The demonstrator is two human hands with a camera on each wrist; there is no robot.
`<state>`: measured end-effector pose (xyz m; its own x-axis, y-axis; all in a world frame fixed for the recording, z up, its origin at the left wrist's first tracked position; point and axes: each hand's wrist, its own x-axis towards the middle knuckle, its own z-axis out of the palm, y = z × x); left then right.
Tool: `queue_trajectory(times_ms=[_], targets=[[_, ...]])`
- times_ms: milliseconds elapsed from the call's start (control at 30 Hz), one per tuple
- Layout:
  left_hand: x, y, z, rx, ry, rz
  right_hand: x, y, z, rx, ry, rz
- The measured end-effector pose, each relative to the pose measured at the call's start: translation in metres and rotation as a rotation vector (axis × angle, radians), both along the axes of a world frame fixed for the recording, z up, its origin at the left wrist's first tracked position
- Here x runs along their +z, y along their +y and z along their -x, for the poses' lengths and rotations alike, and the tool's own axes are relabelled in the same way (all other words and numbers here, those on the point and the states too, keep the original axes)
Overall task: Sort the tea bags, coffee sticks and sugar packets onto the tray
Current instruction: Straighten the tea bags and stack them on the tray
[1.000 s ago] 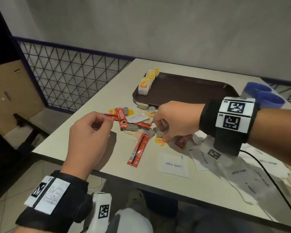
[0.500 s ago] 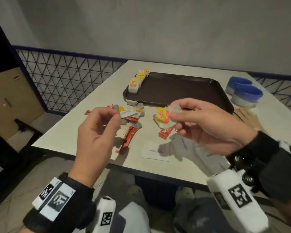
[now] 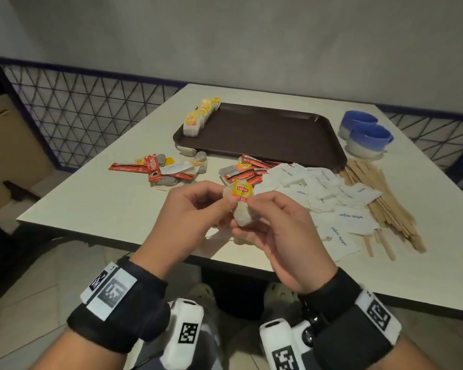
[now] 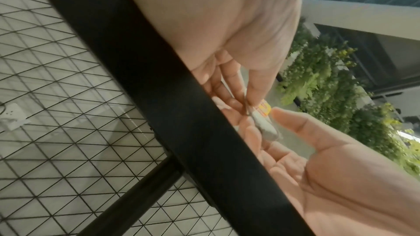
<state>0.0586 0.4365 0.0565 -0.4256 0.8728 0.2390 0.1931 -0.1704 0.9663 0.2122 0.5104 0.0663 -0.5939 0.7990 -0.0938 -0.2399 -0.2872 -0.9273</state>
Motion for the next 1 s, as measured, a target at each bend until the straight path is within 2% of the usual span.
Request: queue_trajectory(times_ms=[100, 167, 667, 1000], targets=[[-0.001, -0.002, 0.003, -0.012, -0.023, -0.010, -0.005, -0.004, 0.004, -0.020, -0.053, -0.159], [0.000, -0.004, 0.003, -0.037, -0.019, -0.012, -0.010, -0.006, 0.006, -0.066, -0.056, -0.196], [-0.004, -0.002, 0.009, -0.006, -0.110, 0.010, -0.020, -0.007, 0.004, -0.162, -0.008, -0.248], [-0.004, -0.005, 0.007, -0.007, 0.008, 0.002, -0.014, -0.009, 0.004, -0.128, -0.061, -0.271]])
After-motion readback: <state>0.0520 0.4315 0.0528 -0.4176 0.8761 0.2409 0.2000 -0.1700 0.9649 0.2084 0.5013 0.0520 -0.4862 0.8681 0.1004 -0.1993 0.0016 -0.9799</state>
